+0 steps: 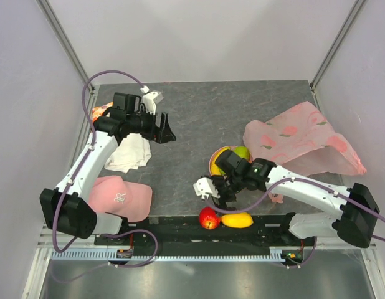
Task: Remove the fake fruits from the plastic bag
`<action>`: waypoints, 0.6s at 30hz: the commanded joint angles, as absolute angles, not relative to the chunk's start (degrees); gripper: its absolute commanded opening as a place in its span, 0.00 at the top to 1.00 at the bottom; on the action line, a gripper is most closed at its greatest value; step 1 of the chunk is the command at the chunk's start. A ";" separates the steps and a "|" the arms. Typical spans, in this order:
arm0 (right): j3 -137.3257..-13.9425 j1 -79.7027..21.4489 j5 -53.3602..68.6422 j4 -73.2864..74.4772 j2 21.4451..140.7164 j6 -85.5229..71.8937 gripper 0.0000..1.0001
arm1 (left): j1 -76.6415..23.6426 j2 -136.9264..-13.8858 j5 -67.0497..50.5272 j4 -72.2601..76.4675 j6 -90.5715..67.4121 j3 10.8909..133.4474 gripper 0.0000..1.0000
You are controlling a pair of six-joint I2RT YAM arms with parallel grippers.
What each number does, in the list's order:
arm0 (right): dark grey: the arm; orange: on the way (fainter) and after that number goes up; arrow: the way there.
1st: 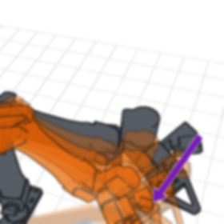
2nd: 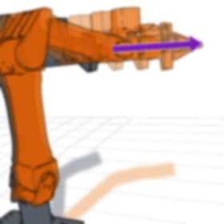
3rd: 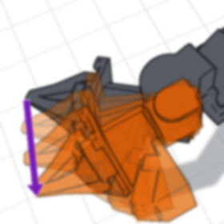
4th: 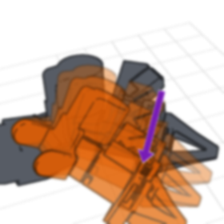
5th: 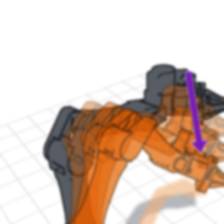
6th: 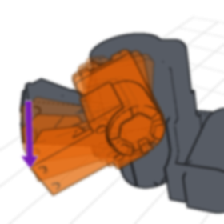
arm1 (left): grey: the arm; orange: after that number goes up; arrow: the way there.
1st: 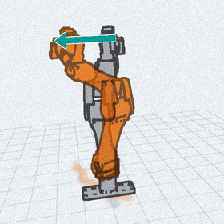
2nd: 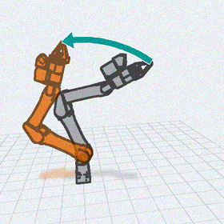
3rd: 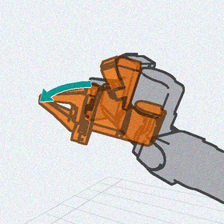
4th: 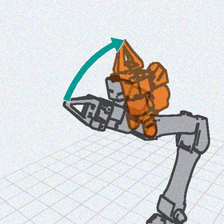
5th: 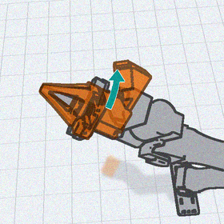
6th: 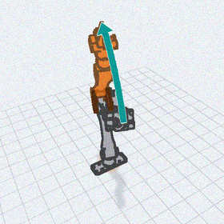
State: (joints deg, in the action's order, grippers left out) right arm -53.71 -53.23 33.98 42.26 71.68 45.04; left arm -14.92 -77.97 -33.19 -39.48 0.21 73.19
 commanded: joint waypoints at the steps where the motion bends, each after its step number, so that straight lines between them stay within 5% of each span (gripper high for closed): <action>1: -50.80 -58.79 33.40 32.70 72.51 37.72 0.02 | -13.01 -73.49 -33.93 -38.85 -1.50 74.45 0.11; 12: -57.31 -62.84 34.29 35.86 84.90 28.83 0.02 | -9.67 -65.22 -36.21 -39.02 -2.64 71.55 0.11; 18: -58.01 -62.75 31.73 37.88 88.07 28.13 0.15 | -8.00 -62.05 -37.97 -39.02 -3.87 69.35 0.11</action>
State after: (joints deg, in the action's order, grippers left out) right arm -55.57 -62.63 32.73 36.95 86.70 29.82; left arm -9.10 -63.92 -35.14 -39.75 -1.28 70.35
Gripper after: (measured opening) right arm 0.880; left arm 0.885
